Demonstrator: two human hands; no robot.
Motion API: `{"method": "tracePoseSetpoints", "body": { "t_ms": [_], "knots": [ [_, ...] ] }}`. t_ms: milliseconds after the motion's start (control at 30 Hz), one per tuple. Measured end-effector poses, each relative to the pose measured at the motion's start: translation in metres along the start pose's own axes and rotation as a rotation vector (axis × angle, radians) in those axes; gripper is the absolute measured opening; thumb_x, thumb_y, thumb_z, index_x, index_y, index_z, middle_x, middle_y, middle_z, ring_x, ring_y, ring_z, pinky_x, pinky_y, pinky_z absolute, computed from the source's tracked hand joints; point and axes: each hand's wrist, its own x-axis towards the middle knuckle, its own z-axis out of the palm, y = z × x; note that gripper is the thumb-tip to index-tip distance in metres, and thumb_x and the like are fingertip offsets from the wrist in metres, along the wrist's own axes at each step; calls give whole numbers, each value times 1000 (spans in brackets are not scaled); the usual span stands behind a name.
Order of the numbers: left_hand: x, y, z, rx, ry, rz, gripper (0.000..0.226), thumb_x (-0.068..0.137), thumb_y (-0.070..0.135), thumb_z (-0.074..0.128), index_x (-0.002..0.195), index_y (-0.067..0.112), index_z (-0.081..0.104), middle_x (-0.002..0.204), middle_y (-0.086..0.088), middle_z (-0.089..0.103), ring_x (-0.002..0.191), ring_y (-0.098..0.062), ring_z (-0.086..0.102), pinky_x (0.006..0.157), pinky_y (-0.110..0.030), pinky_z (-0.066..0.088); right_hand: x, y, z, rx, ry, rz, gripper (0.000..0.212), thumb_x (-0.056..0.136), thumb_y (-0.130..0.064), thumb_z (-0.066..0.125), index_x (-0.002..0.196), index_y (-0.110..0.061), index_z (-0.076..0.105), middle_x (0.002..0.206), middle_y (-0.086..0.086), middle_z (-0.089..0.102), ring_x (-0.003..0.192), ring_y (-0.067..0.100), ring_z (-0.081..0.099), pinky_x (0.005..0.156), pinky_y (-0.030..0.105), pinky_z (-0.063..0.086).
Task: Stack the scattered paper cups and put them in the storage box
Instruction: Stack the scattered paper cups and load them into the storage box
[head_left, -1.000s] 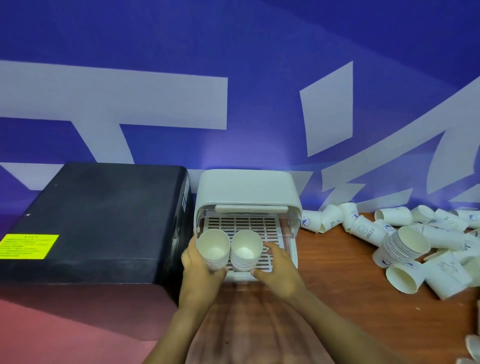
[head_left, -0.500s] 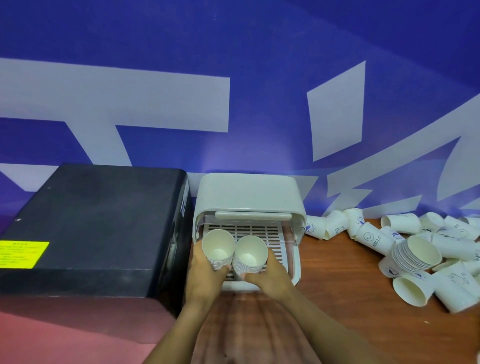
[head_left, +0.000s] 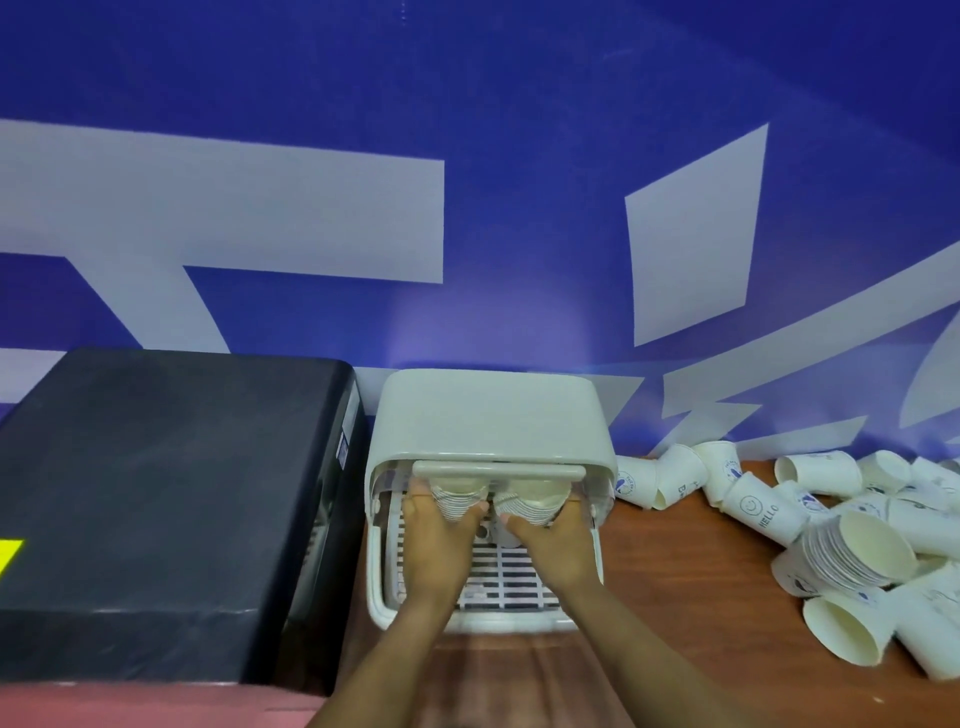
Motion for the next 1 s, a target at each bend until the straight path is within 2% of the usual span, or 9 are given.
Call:
{"method": "tracePoseSetpoints", "body": {
  "t_ms": [200, 300, 367, 433, 500, 567, 733, 867, 1000],
  "knots": [
    [14, -2, 12, 9, -1, -22, 54, 83, 21, 73, 128, 19, 43, 122, 2, 56, 111, -13, 55, 94, -22, 43, 13, -2, 7, 32, 77, -15, 54, 74, -7, 77, 121, -15, 53, 109, 0, 67, 100, 12, 63, 93, 28, 49],
    [14, -3, 8, 0, -41, -55, 55, 80, 10, 74, 126, 18, 44, 116, 1, 61, 103, -11, 61, 81, -10, 45, 9, -4, 5, 25, 47, 52, 45, 81, -11, 72, 121, -13, 52, 106, -1, 66, 97, 13, 61, 83, 20, 47],
    [7, -3, 5, 13, -60, -63, 70, 76, 12, 77, 134, 16, 38, 121, -2, 58, 108, -15, 60, 89, -20, 50, 2, -3, 4, 9, 5, 149, 37, 82, -19, 70, 116, -16, 54, 100, -2, 67, 90, 14, 62, 75, 19, 47],
    [-5, -1, 0, 61, -99, -93, 83, 74, 18, 79, 141, 16, 30, 132, -4, 49, 120, -20, 51, 101, -34, 45, -7, 0, 4, -12, -24, 219, 45, 77, -30, 72, 117, -20, 53, 101, 1, 68, 91, 19, 64, 80, 31, 51],
    [-19, 0, -5, 96, -156, -117, 87, 76, 22, 78, 145, 18, 25, 138, -4, 44, 126, -21, 46, 103, -34, 41, -16, 4, 1, -41, -48, 269, 61, 64, -39, 66, 120, -20, 53, 106, 6, 67, 96, 26, 66, 86, 39, 52],
    [-33, 2, -11, 120, -195, -119, 90, 77, 25, 77, 148, 19, 22, 142, -5, 42, 129, -20, 44, 106, -37, 39, -26, 5, -6, -49, -83, 302, 60, 62, -39, 62, 119, -22, 52, 108, 6, 65, 100, 27, 65, 88, 40, 51],
    [-64, 6, -29, 181, -275, -115, 69, 85, 21, 68, 144, 17, 32, 141, -5, 41, 129, -19, 41, 106, -29, 34, -58, 11, -36, -112, -201, 285, 25, 84, -19, 64, 108, -19, 58, 99, 1, 64, 87, 21, 65, 85, 34, 50],
    [-88, 6, -37, 162, -344, -104, 54, 87, 20, 66, 135, 20, 42, 132, -4, 50, 118, -18, 51, 102, -34, 42, -90, 18, -63, -137, -187, 295, 16, 84, -14, 64, 99, -17, 61, 91, 1, 65, 79, 17, 65, 69, 24, 47],
    [-105, 11, -28, 173, -410, -58, 48, 87, 21, 65, 132, 19, 46, 122, 1, 55, 108, -15, 55, 93, -28, 44, -108, 22, -89, -146, -105, 302, 14, 85, -13, 64, 99, -12, 63, 80, -3, 63, 73, 15, 62, 63, 21, 45]
  ]
}}
